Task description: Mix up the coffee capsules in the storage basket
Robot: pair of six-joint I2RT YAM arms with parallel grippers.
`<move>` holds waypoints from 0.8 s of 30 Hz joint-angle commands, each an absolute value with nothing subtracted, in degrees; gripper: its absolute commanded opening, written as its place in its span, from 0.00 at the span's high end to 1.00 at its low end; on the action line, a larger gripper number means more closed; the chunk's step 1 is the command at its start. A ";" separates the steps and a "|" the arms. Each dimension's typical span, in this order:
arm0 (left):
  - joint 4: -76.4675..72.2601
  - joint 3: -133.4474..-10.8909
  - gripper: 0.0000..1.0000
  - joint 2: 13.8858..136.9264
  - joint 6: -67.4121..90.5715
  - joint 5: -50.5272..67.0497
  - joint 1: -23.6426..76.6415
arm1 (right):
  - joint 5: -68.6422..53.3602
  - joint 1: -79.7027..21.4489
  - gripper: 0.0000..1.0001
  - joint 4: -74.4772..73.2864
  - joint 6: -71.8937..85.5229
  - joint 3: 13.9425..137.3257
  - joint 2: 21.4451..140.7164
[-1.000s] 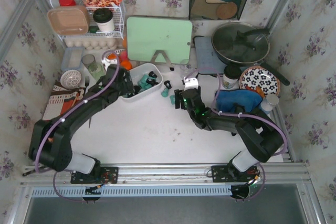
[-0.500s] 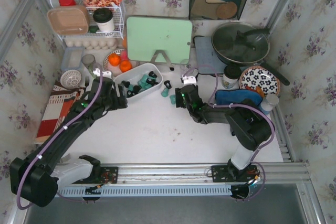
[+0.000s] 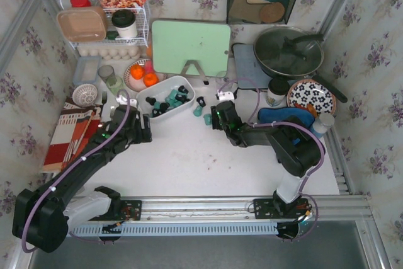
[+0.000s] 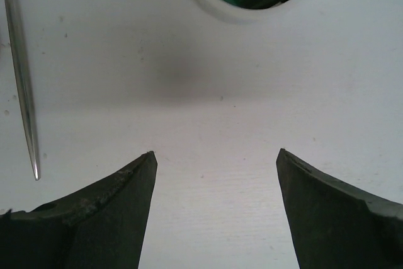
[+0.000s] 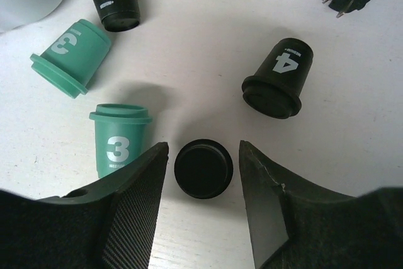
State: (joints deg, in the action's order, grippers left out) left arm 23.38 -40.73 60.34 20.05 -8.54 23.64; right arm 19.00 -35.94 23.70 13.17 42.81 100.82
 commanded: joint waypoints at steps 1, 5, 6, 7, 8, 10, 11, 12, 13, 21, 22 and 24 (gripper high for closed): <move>15.25 -37.15 0.21 60.63 19.28 -11.15 23.64 | 19.93 -35.78 0.44 23.27 12.70 43.48 100.96; 15.79 -37.52 0.21 60.84 19.84 -12.47 23.64 | 20.00 -35.60 0.47 22.82 12.17 44.00 101.19; 15.67 -37.37 0.21 60.82 19.99 -12.28 23.64 | 20.03 -35.60 0.47 22.65 12.13 44.22 101.37; 15.66 -37.32 0.21 60.75 20.16 -11.92 23.64 | 20.03 -35.60 0.47 22.44 12.13 44.41 101.60; 15.88 -37.39 0.21 60.74 20.16 -11.49 23.64 | 20.10 -35.51 0.48 22.31 12.09 44.73 101.84; 16.59 -37.73 0.21 60.65 20.51 -11.17 23.64 | 20.06 -35.46 0.53 21.72 12.13 45.26 102.36; 16.97 -37.93 0.21 60.60 20.63 -11.04 23.64 | 20.18 -35.50 0.55 21.34 12.21 45.38 102.54; 17.38 -38.15 0.21 60.52 20.85 -10.85 23.64 | 20.15 -35.50 0.57 20.90 12.48 45.55 102.57; 17.60 -38.22 0.21 60.41 20.91 -10.37 23.64 | 20.14 -35.51 0.59 20.37 12.74 45.67 102.39; 18.47 -38.43 0.21 59.77 21.62 -8.25 23.64 | 20.62 -35.50 0.80 13.92 14.76 47.51 96.54; 18.46 -38.41 0.21 59.69 21.66 -8.07 23.64 | 20.65 -35.46 0.82 12.84 14.71 48.26 95.52; 18.38 -38.41 0.21 59.68 21.79 -7.68 23.64 | 19.91 -35.46 0.86 11.40 14.41 50.05 92.94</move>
